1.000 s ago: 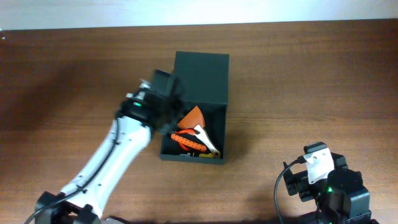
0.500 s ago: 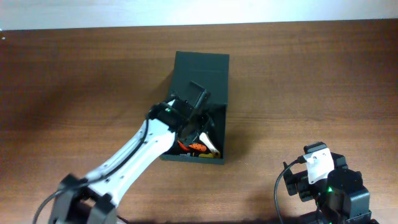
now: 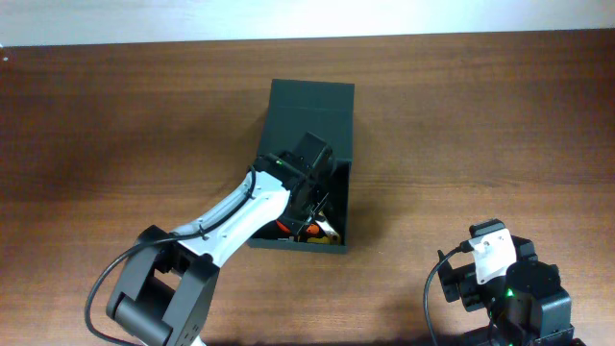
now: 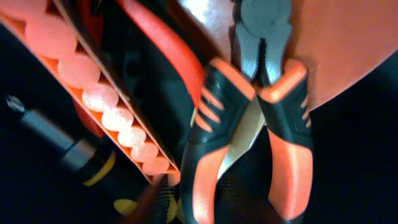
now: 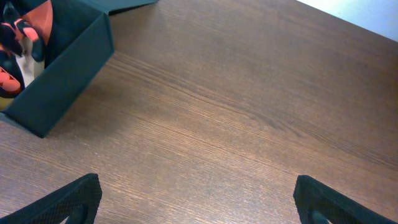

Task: Pack container
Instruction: 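Carry the pliers with the left gripper and drop them into the box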

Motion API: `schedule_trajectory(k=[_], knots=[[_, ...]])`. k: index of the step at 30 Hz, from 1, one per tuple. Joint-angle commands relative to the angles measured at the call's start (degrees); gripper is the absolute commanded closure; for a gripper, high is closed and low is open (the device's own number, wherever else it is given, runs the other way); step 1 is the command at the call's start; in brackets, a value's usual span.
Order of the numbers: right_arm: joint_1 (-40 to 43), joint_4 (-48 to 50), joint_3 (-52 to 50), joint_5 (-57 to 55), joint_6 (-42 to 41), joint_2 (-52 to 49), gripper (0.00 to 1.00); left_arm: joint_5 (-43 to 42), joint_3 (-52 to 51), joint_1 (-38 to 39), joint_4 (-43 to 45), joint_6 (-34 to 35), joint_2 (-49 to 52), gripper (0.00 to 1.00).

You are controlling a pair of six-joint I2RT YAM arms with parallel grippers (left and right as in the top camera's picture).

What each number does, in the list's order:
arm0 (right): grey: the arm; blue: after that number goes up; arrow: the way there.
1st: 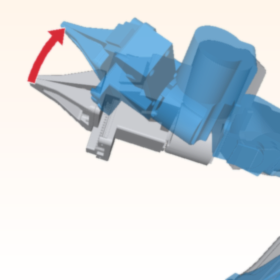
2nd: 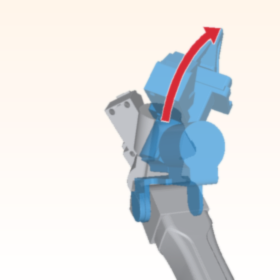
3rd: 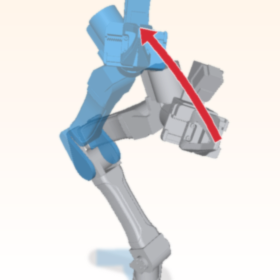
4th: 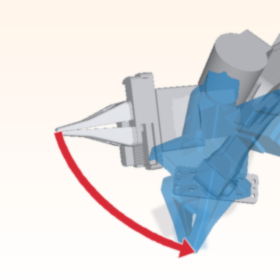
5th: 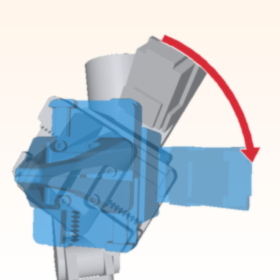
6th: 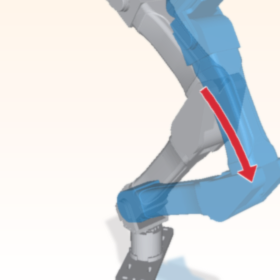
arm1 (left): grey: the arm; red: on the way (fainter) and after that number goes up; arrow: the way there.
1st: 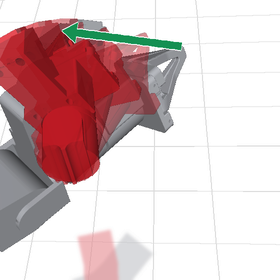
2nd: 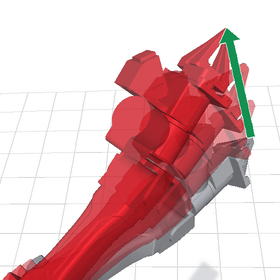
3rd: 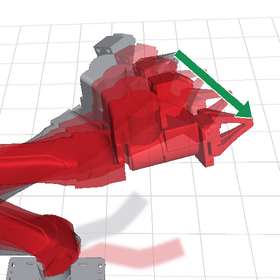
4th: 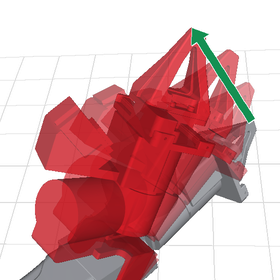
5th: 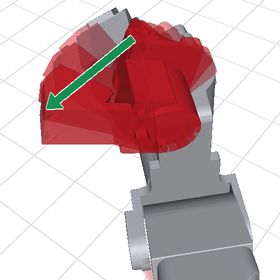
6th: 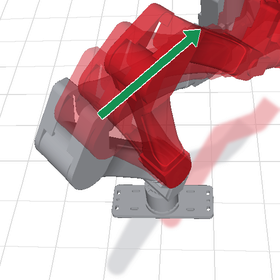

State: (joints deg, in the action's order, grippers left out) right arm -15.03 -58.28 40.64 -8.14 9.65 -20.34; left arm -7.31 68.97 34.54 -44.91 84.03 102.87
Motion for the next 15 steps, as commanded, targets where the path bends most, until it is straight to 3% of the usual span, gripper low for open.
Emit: schedule_trajectory(k=[1,6,8,12,15], knots=[[0.48,0.15,-0.24,-0.92,0.11,0.42,0.01,-1.09,-0.57,0.24,-0.07,0.57,0.31,0.54],[0.48,0.15,-0.24,-0.92,0.11,0.42,0.01,-0.7,-0.57,0.24,-0.07,0.52,-1.9,0.45],[0.48,0.15,-0.24,-0.94,0.11,0.42,0.01,0.31,-0.57,0.24,-0.07,0.26,-4.7,0.37],[0.48,0.15,-0.24,-0.92,0.11,0.42,0.01,4.33,-0.52,0.24,-0.07,-1.29,-13.53,0.02],[0.48,0.15,-0.24,-0.92,0.13,0.42,0.01,8.92,-0.48,0.17,-0.07,-5.57,-20.72,0.01]])
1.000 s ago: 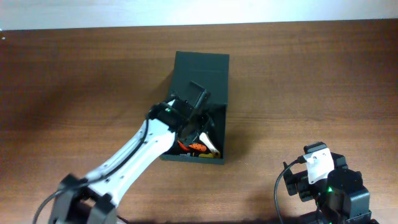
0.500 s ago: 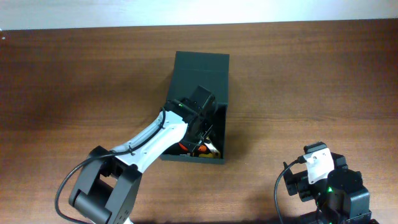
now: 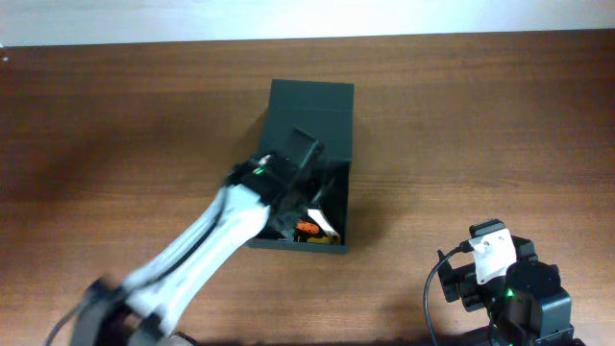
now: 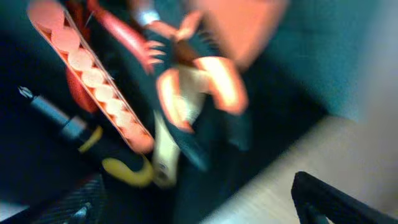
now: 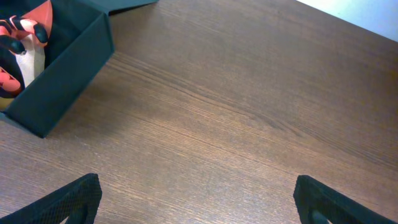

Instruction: Pack container

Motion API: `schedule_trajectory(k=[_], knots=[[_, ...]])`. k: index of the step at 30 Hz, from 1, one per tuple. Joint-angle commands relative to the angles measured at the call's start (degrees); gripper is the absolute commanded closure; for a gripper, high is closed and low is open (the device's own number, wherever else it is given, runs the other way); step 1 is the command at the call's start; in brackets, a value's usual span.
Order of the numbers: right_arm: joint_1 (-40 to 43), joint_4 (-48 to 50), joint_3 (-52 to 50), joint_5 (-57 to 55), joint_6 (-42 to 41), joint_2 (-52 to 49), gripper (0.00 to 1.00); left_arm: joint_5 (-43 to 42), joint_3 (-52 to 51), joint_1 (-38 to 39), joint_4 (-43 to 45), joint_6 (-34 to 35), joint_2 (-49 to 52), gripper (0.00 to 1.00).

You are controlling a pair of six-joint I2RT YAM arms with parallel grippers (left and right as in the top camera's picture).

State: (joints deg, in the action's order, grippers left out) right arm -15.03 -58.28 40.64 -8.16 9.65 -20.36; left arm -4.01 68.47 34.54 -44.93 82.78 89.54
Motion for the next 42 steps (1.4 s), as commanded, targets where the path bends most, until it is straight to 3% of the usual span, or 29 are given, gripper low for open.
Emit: schedule_trajectory(k=[1,9,12,19,31,39,42], knots=[[0.48,0.15,-0.24,-0.9,0.11,0.44,0.01,7.43,0.04,0.17,-0.02,-6.4,-9.49,0.01],[0.48,0.15,-0.24,-0.9,0.11,0.44,0.01,26.53,0.04,0.17,0.39,-32.96,-27.87,0.01],[0.48,0.15,-0.24,-0.92,0.11,0.44,0.01,32.0,0.04,0.17,0.37,-39.5,-33.62,0.01],[0.48,0.15,-0.24,-0.9,0.11,0.44,0.01,32.37,0.04,0.17,-0.13,-41.75,-41.7,0.01],[0.48,0.15,-0.24,-0.9,0.11,0.44,0.01,29.22,0.04,0.17,-1.64,-69.31,-43.82,0.01],[0.46,1.38,-0.22,0.74,-0.46,0.46,0.01,29.09,0.02,0.17,-2.47,-69.61,-43.76,0.01],[0.44,6.49,-0.13,8.35,-8.35,0.46,0.01,29.09,0.02,0.17,-2.6,-69.61,-43.71,0.01]])
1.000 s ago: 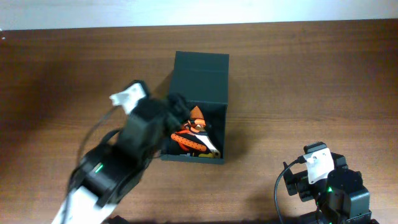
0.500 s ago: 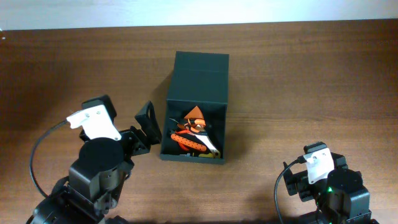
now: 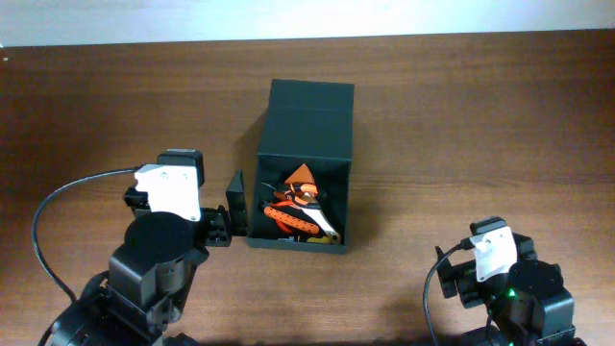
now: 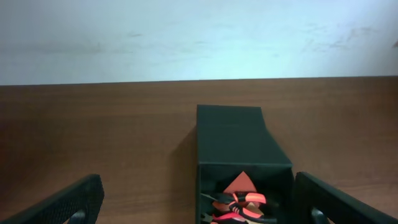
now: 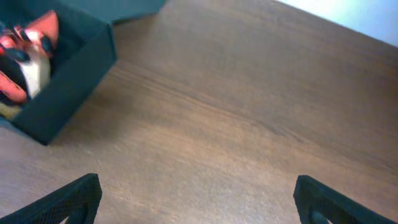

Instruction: Pack container

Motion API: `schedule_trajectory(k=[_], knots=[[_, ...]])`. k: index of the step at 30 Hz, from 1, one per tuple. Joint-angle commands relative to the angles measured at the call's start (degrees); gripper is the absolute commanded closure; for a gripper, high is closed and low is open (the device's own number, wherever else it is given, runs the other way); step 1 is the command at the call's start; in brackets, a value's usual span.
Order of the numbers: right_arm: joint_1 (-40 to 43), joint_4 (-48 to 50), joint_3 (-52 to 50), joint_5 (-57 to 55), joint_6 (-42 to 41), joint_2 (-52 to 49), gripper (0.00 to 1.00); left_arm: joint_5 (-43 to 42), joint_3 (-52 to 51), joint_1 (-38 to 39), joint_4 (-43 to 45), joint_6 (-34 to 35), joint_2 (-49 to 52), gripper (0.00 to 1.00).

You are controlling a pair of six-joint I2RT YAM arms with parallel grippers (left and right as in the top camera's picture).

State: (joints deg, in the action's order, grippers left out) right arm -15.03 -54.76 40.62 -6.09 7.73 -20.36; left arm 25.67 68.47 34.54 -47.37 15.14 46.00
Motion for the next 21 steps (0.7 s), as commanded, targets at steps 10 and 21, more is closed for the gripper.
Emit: schedule_trajectory(k=[10,21], knots=[[0.44,31.15,-0.07,23.21,-29.22,0.46,0.01,-7.56,0.04,0.17,3.82,-1.84,-0.17,0.01],[0.55,30.64,8.24,20.46,-24.76,-11.91,0.01,-10.99,3.37,-1.36,7.61,0.44,3.5,0.01]])
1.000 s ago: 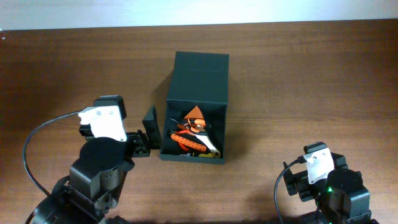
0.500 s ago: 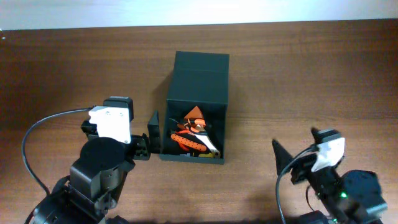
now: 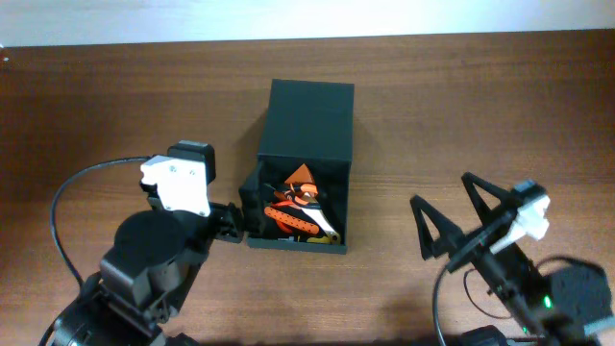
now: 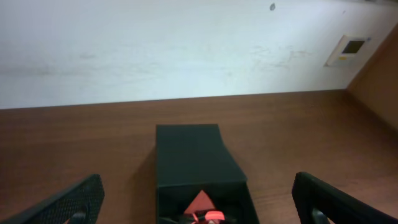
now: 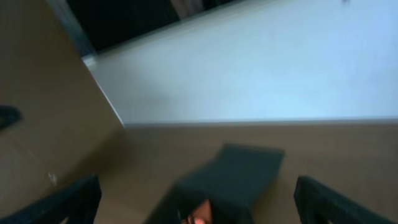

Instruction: Pack container

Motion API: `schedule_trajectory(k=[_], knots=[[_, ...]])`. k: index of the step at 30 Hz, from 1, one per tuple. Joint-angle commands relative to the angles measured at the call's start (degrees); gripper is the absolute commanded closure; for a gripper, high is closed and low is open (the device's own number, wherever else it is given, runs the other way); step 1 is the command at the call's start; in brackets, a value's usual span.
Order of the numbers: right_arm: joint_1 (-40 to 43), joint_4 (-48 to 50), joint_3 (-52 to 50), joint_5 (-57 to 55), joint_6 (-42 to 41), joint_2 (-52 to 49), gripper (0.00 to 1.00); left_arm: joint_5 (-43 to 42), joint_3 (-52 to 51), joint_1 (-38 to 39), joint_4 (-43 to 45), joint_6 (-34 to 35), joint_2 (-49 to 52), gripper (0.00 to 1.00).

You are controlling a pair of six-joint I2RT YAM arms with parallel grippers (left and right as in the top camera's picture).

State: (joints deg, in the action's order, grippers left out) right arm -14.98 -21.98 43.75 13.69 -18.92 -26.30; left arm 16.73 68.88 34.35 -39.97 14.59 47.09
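A dark box (image 3: 309,115) stands mid-table, its lid folded back at the far end. In its open near half lie orange-and-black pliers (image 3: 293,213), an orange triangle (image 3: 302,176) and other tools. My left gripper (image 3: 240,207) is wide open and empty beside the box's left wall. In the left wrist view the left gripper (image 4: 198,210) faces the box (image 4: 189,152). My right gripper (image 3: 452,216) is raised at the front right, wide open and empty. The blurred right wrist view shows the right gripper (image 5: 196,208) facing the box (image 5: 239,168).
Brown wooden table (image 3: 480,106) all around the box. A pale wall (image 4: 186,50) runs behind the far table edge, with a small wall plate (image 4: 352,45) at the right. The left arm's base and cable (image 3: 72,202) fill the front left.
My right arm has lifted from its folded pose; its camera now looks across at the box and wall instead of down at the table. The left gripper sits slightly nearer the box wall.
My left gripper was first deep in the box, right over the pliers. Then it was higher in the box, open, the tools lying below it. Later it was drawn back left of the box, empty. The right arm stayed folded at the front right until now.
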Motion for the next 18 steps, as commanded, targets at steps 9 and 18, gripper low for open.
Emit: schedule_trajectory(k=[9,18], knots=[[1.73,-31.78,39.63,-1.88,12.41,-40.79,0.01,-9.29,12.13,-12.59,0.09,0.98,12.79,0.01],[6.75,-42.4,57.2,-1.51,12.9,-67.17,0.66,-24.3,12.13,-27.08,0.33,2.89,24.85,0.87]])
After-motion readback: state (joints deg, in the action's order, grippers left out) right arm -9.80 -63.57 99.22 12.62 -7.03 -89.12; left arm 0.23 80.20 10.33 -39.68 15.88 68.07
